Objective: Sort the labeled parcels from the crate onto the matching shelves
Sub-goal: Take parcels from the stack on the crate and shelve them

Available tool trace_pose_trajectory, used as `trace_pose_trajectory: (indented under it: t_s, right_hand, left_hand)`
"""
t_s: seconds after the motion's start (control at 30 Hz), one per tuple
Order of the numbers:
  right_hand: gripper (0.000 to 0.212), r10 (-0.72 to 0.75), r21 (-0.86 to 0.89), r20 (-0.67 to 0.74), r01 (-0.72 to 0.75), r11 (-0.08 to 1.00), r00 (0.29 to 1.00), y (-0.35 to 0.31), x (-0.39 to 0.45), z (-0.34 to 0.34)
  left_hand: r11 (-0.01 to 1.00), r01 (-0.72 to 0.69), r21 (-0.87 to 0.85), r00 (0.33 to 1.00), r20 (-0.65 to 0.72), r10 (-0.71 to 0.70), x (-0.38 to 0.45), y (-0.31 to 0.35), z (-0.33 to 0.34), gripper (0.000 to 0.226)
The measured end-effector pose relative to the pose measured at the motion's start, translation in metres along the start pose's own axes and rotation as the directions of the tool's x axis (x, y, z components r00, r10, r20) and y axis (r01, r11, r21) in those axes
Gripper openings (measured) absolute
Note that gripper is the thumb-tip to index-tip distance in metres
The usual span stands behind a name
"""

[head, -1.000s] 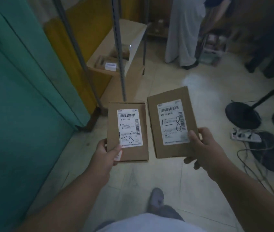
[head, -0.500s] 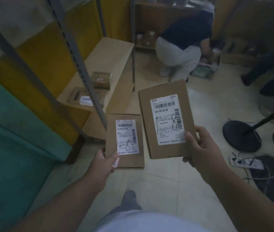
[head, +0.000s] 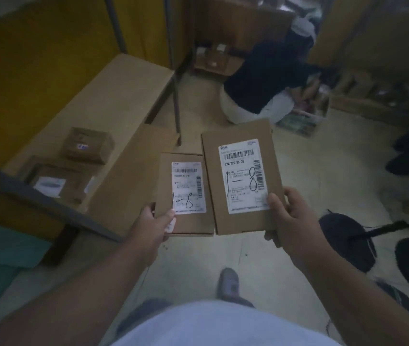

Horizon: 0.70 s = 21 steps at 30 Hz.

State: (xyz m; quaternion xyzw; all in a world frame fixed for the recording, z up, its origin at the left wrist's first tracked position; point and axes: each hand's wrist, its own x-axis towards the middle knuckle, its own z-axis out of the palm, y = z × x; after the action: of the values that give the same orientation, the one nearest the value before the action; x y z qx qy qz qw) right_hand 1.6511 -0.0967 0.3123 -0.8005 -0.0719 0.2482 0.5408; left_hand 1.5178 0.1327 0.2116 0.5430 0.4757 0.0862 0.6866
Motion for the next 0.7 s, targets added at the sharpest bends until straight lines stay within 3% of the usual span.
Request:
trace_pose_trajectory:
  t_s: [0.13, 0.43, 0.7]
  right_hand:
    - [0.013, -0.053, -0.08, 0.132, 0.063, 0.995, 0.99, -0.031, 0.076, -0.009]
    - [0.016, -0.063, -0.06, 0.348, 0.089, 0.994, 0.935, -0.078, 0.206, 0.044]
    - [0.015, -0.091, -0.124, 0.549, 0.188, 0.974, 0.831, -0.123, 0.296, 0.07]
  left_hand:
    - [0.993, -0.016, -0.115, 0.994, -0.105, 0.003, 0.015, 0.021, 0.011, 0.016]
    - [0.977, 0.019, -0.211, 0.945, -0.315, -0.087, 0.095, 0.051, 0.008, 0.021]
    - [0.948, -0.012, -0.319, 0.891, -0.433, -0.134, 0.13, 0.075, 0.035, 0.02]
